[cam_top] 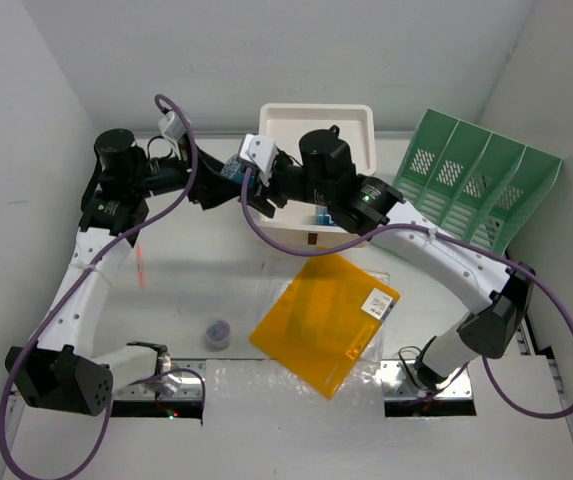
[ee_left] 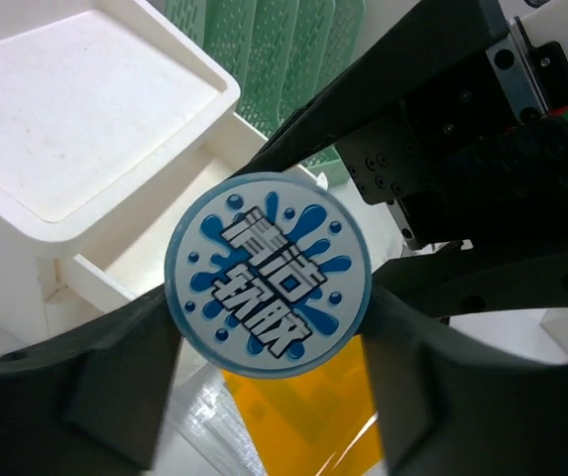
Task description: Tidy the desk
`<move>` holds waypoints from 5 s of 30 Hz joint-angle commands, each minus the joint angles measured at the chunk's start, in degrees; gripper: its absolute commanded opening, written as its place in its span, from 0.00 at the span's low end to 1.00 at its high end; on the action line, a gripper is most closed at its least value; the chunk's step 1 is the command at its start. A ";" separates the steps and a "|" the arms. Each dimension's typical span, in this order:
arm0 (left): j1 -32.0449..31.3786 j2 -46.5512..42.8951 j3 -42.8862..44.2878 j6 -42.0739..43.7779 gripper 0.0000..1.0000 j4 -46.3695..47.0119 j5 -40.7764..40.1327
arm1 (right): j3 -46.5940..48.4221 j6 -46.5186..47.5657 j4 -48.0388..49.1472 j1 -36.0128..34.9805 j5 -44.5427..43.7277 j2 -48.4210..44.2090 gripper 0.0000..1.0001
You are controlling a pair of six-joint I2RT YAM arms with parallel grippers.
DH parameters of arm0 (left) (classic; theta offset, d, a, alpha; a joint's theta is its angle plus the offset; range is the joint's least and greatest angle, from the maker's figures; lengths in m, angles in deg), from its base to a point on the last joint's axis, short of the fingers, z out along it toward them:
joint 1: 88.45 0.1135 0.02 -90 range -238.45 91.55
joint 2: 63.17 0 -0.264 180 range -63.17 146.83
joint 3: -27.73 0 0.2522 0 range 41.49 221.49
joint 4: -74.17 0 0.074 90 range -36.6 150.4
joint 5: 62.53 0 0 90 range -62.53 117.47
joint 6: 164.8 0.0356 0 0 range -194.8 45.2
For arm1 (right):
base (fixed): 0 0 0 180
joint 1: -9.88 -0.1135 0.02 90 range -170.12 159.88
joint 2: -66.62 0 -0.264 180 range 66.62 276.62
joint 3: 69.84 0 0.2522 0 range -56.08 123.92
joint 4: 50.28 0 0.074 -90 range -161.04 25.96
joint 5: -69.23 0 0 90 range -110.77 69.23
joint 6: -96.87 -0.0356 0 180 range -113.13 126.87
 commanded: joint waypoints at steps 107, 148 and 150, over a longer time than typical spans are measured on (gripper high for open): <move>-11.65 41.36 32.56 26.61 0.00 -12.60 -43.61 | -42.07 -35.53 36.96 3.03 -47.51 -13.47 0.00; -11.65 39.25 34.59 24.94 0.74 -13.92 -41.50 | -25.19 -23.40 31.09 11.21 -32.93 -2.38 0.36; -11.65 39.52 35.72 24.94 0.90 -14.71 -42.29 | -26.68 -22.27 28.97 11.12 -29.76 -6.51 0.44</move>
